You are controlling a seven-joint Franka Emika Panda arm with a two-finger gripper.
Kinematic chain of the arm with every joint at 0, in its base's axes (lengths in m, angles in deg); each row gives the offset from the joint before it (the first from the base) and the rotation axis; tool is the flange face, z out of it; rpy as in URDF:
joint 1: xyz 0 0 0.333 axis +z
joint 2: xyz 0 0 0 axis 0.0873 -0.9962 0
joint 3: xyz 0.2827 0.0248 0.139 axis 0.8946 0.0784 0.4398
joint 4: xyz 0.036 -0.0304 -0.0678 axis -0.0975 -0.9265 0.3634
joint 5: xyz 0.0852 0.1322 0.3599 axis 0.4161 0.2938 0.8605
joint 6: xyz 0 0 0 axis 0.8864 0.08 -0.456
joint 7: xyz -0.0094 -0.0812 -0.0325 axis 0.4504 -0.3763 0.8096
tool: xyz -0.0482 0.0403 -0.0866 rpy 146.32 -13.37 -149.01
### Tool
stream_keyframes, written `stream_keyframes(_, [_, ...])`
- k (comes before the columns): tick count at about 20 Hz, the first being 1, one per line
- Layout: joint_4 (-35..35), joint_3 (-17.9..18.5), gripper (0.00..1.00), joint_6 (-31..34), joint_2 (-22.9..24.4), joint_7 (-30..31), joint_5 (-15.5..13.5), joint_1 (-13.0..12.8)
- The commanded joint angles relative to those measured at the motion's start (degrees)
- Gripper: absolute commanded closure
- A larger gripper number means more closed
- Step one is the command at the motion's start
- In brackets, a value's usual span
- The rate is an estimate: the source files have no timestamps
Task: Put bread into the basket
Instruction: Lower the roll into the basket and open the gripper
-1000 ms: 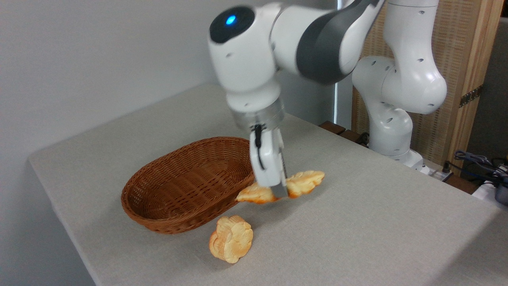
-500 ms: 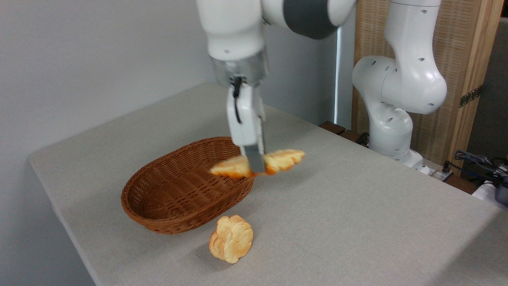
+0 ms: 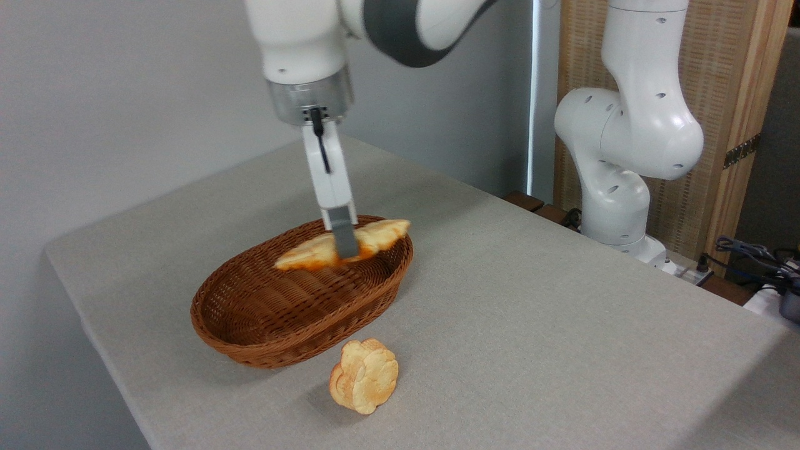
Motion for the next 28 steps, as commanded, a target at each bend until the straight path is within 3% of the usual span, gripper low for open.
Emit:
stream_keyframes(1, [2.3,-2.2,0.62,-3.4,-2.9,12.5,-0.1,0.0])
stream_keyframes(5, [2.3,-3.8,0.52,-6.6,-4.8,19.6,-0.1,-0.2])
stream_keyframes(6, [2.3,-3.9,0.45,-6.8,-5.0,20.3,-0.1,-0.1])
stream_keyframes(7, [2.3,-4.0,0.22,-7.1,-5.2,21.1,0.0,-0.2])
stream_keyframes(11, [2.3,-4.1,0.00,-7.8,-6.1,21.2,0.0,-0.2])
stream_keyframes(28, [2.7,-3.4,0.00,-8.0,-6.4,21.1,0.0,-0.1])
